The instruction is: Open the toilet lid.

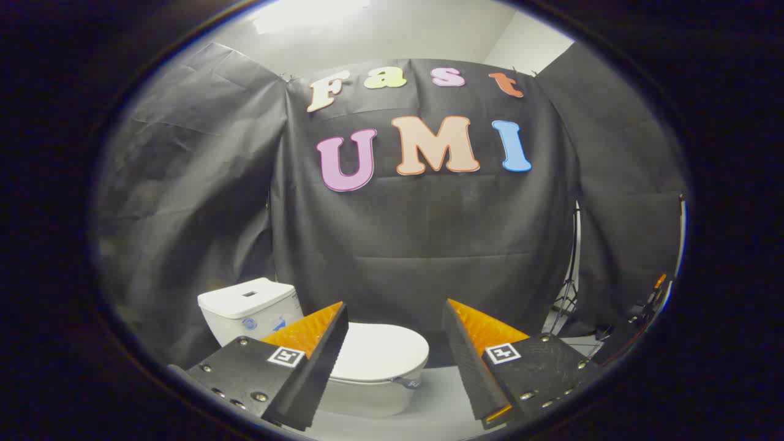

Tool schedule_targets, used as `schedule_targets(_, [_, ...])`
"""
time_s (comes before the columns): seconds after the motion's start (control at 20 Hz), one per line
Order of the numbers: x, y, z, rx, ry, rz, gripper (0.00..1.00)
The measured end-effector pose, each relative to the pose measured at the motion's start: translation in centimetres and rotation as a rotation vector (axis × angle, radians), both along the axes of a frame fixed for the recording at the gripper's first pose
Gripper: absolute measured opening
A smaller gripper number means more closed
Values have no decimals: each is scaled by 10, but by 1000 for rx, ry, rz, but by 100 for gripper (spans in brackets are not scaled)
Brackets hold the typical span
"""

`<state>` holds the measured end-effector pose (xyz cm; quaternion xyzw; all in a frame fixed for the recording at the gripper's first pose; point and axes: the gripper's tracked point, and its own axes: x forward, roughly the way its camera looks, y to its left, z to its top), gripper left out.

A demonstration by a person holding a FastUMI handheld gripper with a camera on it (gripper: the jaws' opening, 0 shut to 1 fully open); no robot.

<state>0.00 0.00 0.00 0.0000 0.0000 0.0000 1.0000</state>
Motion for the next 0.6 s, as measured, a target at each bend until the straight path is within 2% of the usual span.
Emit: schedule_targets(0.6, [-2, -3, 3, 14, -14, -7, 92])
